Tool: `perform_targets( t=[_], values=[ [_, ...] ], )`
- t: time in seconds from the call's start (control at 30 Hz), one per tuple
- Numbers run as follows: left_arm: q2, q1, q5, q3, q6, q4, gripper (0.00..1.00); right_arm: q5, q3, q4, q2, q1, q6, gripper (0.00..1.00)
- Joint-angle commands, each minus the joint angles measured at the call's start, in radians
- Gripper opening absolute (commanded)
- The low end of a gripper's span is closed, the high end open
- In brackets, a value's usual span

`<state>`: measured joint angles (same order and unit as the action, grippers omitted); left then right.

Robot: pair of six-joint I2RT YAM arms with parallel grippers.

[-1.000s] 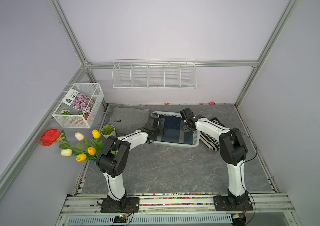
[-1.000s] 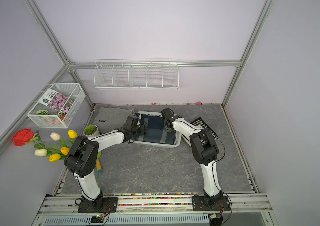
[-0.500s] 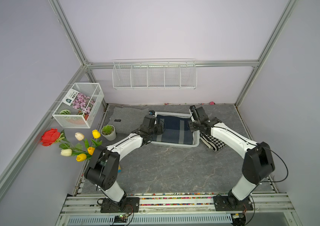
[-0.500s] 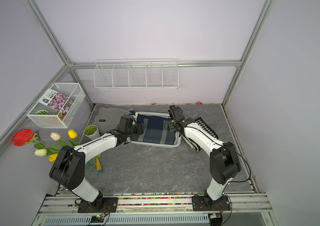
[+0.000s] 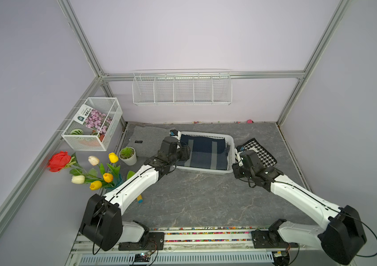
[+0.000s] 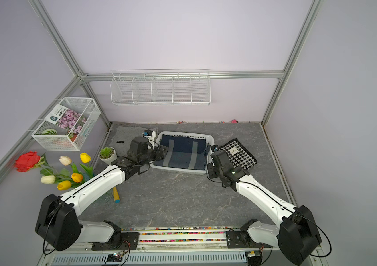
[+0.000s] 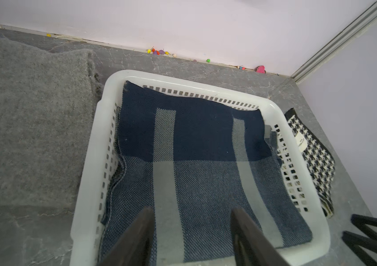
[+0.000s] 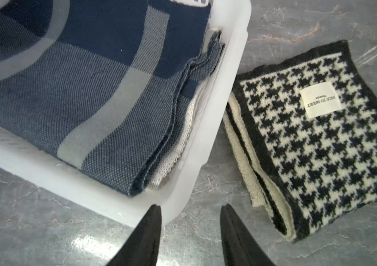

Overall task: Put the folded scarf in the basket
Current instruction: Adjust the scarf at the center of the board.

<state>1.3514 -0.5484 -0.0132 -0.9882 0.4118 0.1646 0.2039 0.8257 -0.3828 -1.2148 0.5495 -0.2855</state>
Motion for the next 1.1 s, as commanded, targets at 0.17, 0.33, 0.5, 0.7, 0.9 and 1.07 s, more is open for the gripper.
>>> perform_targets(
  t=[0.17, 0.33, 0.5, 0.7, 0.9, 1.07],
  values=[
    [-0.054, -0.004, -0.041, 0.196, 0.033, -0.082, 0.58, 0.099, -0.099, 0.011, 0.125, 0.000, -0.076, 0.50],
    [-0.073, -0.004, -0.020, 0.289, 0.017, -0.170, 0.58, 0.135, -0.097, 0.010, 0.101, -0.003, -0.077, 0.51],
    [-0.065, -0.005, -0.098, 0.299, 0.037, -0.221, 0.58, 0.046, -0.073, 0.002, 0.055, -0.002, -0.063, 0.51],
    [-0.093, -0.005, -0.083, 0.274, 0.007, -0.179, 0.58, 0.078, -0.078, 0.019, 0.041, -0.002, -0.062, 0.51],
    [-0.165, -0.013, -0.054, 0.302, 0.024, -0.183, 0.58, 0.161, -0.056, 0.012, 0.002, -0.052, -0.060, 0.54],
    [-0.184, -0.015, -0.041, 0.303, 0.017, -0.171, 0.58, 0.058, 0.046, -0.024, -0.132, -0.213, -0.065, 0.55]
  ],
)
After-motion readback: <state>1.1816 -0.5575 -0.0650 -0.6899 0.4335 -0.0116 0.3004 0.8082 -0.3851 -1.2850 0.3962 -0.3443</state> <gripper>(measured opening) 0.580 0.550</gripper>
